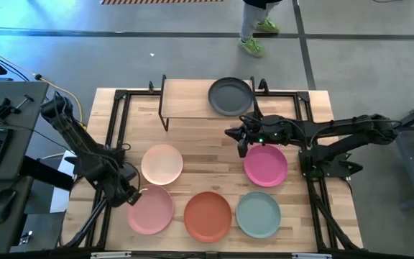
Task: Place and stack plates onto a shelf
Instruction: Put the light pink plate on the shelf
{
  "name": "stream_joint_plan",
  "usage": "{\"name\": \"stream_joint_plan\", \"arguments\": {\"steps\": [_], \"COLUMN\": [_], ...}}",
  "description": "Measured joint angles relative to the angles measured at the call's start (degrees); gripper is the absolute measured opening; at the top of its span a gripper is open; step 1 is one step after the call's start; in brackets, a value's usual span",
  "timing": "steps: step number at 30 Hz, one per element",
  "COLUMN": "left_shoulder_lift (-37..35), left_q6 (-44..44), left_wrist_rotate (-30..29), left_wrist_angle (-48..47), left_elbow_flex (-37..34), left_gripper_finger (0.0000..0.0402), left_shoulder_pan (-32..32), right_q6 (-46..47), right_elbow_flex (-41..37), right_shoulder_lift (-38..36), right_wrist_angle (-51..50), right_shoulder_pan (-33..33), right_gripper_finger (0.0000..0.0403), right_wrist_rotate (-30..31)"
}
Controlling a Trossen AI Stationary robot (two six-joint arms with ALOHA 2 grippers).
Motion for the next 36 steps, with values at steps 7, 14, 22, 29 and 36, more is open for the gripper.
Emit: {"name": "stream_joint_plan", "arguments": {"steps": [7,14,22,29,36], "left_shoulder_lift": [4.78,5.57,6.32,7.59,2.26], "left_q6": [-1.64,-1.96,-1.94,-1.85,-1.54], "left_wrist_rotate": [1.87,1.7,1.92,1.38,2.79], "left_wrist_angle": [5.24,6.12,6.01,9.77,11.25], "left_elbow_flex": [-2.45,-2.41,-2.41,-2.35,0.41], "left_gripper_finger": [0.0143,0.0142,0.0108,0.0008,0.0003], "left_shoulder_pan": [-0.78,-0.72,-0.7,-0.67,-0.67], "right_q6": [0.02,0.5,0.52,0.52,0.27], "right_elbow_flex": [0.0,0.0,0.0,0.0,0.0], "right_shoulder_lift": [0.0,0.0,0.0,0.0,0.0], "right_wrist_angle": [0.02,0.06,0.09,0.09,0.11], "right_shoulder_pan": [-0.15,-0.13,-0.13,-0.11,-0.11], "right_gripper_finger": [0.0,0.0,0.0,0.0,0.0], "right_wrist_rotate": [-1.31,-1.71,-1.84,-2.29,-3.56]}}
